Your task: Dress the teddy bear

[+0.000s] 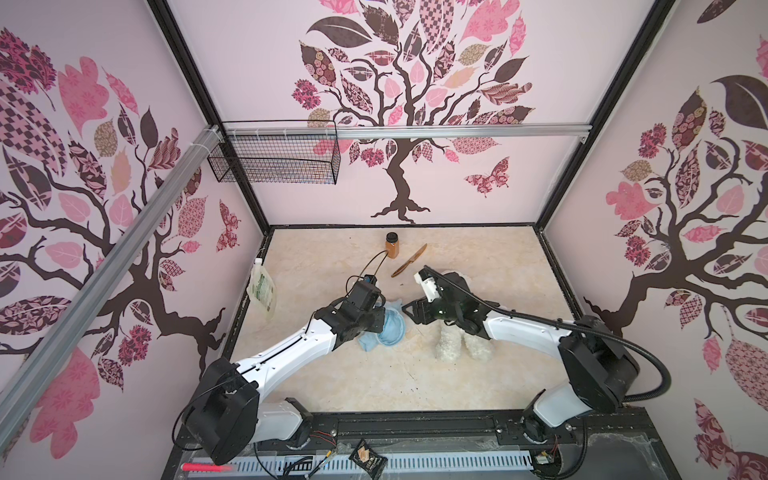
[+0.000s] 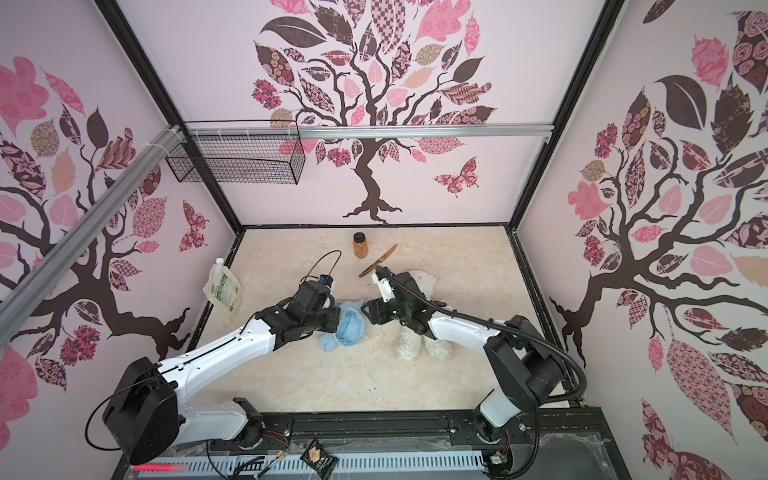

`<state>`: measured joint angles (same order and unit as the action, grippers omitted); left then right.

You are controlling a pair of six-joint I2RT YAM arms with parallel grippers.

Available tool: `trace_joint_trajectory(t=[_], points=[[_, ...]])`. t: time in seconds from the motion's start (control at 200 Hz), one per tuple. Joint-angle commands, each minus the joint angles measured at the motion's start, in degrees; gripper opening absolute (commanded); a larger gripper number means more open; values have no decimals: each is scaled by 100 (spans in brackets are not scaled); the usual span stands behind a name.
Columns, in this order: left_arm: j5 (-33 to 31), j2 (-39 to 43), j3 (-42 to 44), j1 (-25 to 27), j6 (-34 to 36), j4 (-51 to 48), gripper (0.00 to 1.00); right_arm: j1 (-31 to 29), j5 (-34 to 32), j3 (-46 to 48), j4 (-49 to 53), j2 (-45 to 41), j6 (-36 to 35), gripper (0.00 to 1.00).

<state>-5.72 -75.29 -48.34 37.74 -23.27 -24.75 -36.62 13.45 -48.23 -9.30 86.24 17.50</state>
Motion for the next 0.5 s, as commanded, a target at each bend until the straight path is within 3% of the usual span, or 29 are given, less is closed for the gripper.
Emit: trace_joint_trajectory(t=[0.0, 0.05, 0.195, 0.34, 0.495], points=[[96, -83, -194, -42, -146, 172, 0, 401, -1290, 16, 538, -759, -386, 92], [124, -83, -177, -47, -182, 207, 0, 599, -1930, -38, 696, -827, -572, 99], [133, -57, -156, -47, -206, 236, 0, 947, -2955, -467, 938, -280, -909, 100], [159, 3, -154, -44, -214, 192, 0, 1008, -3219, -967, 1212, 498, -938, 100], [144, 92, -107, -46, -214, 188, 0, 1008, -2762, -894, 1160, 779, -695, 100]])
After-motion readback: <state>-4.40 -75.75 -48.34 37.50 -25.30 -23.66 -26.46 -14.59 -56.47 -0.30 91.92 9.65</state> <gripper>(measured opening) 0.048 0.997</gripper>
